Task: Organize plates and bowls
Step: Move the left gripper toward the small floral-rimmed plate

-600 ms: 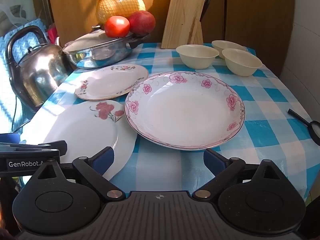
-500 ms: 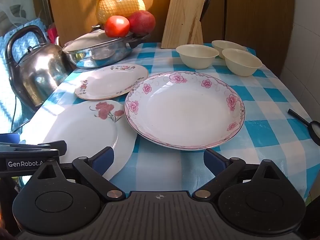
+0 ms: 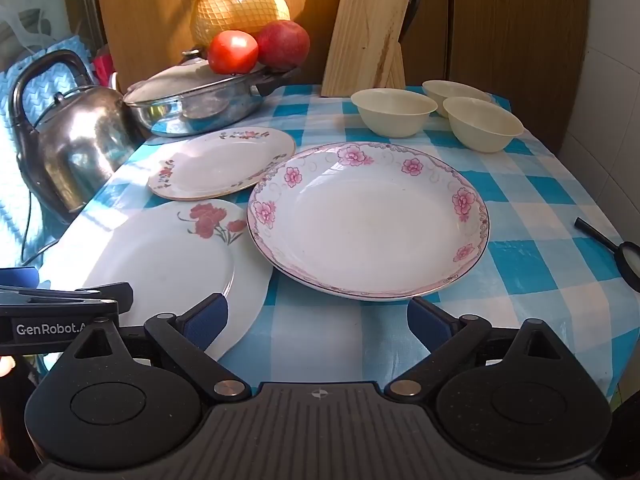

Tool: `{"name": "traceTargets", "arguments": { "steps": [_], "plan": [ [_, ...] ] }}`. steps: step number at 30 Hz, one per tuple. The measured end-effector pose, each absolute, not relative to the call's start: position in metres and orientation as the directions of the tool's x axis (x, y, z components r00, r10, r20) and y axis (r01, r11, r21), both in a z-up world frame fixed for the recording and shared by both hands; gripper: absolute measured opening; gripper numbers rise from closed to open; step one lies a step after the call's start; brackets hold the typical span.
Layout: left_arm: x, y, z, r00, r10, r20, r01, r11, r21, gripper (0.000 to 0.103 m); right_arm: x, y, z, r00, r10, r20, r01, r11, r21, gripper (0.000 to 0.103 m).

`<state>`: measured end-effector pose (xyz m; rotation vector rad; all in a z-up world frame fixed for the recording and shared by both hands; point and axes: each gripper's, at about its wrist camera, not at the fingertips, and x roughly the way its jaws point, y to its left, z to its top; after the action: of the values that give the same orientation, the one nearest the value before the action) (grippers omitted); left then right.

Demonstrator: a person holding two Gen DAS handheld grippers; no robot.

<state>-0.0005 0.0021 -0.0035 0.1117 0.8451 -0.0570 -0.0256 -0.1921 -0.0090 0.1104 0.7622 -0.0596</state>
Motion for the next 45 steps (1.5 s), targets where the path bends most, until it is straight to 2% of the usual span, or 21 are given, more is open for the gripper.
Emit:
{"name": "traceTargets", "arguments": {
  "steps": [32,45],
  "plan": [
    [0.004,0.002,-0.01,0.637,-0.001,-0.771,0.089,0.993,0.072,0.095,-0.02,-0.189,-0.014,0.711,0.006,-0.703,0.087,0.992,0.096,0.096],
    [0.011,0.004,-0.014,0.61,0.003,-0.793,0.089,0.993,0.072,0.09,-0.013,-0.181,-0.017,0.696,0.045,-0.716,0.045,0.993,0.105,0.083]
  ]
}}
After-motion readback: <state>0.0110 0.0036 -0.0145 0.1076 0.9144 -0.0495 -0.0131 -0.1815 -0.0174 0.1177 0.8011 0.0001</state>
